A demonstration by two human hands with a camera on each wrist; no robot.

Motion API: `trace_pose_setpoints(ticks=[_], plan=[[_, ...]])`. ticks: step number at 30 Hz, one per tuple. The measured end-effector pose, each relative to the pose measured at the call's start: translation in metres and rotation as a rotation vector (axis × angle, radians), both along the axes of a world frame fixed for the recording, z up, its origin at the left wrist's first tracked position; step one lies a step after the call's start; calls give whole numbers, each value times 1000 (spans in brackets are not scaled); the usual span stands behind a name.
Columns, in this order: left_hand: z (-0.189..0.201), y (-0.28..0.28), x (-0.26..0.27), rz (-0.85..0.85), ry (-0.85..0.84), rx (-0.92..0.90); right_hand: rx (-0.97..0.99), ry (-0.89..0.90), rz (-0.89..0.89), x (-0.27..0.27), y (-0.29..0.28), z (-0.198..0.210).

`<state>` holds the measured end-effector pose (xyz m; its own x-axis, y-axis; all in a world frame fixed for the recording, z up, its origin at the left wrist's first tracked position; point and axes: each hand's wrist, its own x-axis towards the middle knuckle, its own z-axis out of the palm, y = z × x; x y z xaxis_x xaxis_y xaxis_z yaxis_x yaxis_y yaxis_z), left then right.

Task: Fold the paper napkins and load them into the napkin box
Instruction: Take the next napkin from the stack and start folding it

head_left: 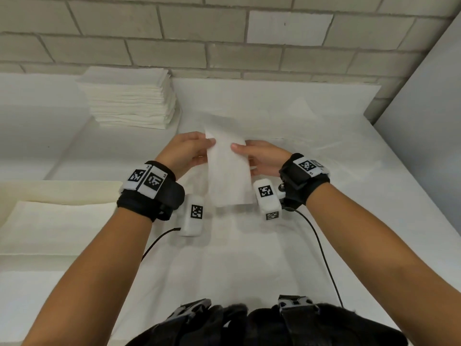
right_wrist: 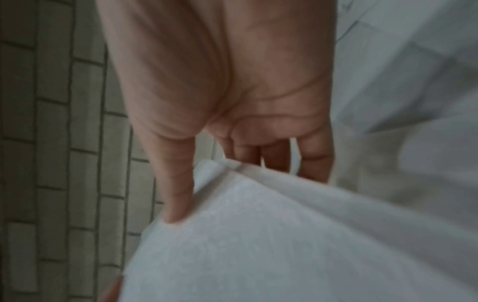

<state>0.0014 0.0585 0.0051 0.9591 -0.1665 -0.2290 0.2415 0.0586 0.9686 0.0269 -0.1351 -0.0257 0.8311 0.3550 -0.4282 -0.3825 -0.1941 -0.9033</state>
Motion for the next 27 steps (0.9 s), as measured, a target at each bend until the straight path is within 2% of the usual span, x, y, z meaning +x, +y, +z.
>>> trace_pose_setpoints(ticks=[2,3,4,5,7,8,9,10,11,14,17,20,24,27], plan=[[2,-1,5,92,-3,21,89,-86,-71,3,-1,11],[3,0,7,167,-61,144,60,-152,-82,6,-2,18],[2,1,9,233,-176,342,-62,-245,-43,8,-3,28],[4,1,9,253,-355,578,-274,-356,50,8,-2,40],[12,-3,9,79,-729,1050,-647,-540,300,8,7,60],[18,-9,8,-76,-832,1224,-754,-607,392,7,14,67],[21,-14,9,-220,-852,1310,-807,-657,443,5,21,70],[22,-18,11,-304,-802,1317,-824,-694,447,4,27,72],[23,-19,14,-317,-735,1276,-825,-720,421,4,30,72],[20,-10,15,-233,-601,1090,-714,-695,333,7,15,73],[18,8,12,-180,-523,914,-543,-617,165,7,-15,75],[18,9,6,-231,-401,693,-418,-584,26,2,-31,75],[18,-8,4,-240,-368,462,-402,-604,134,0,-26,80],[11,-16,4,-155,-274,339,-315,-567,33,4,-26,77]])
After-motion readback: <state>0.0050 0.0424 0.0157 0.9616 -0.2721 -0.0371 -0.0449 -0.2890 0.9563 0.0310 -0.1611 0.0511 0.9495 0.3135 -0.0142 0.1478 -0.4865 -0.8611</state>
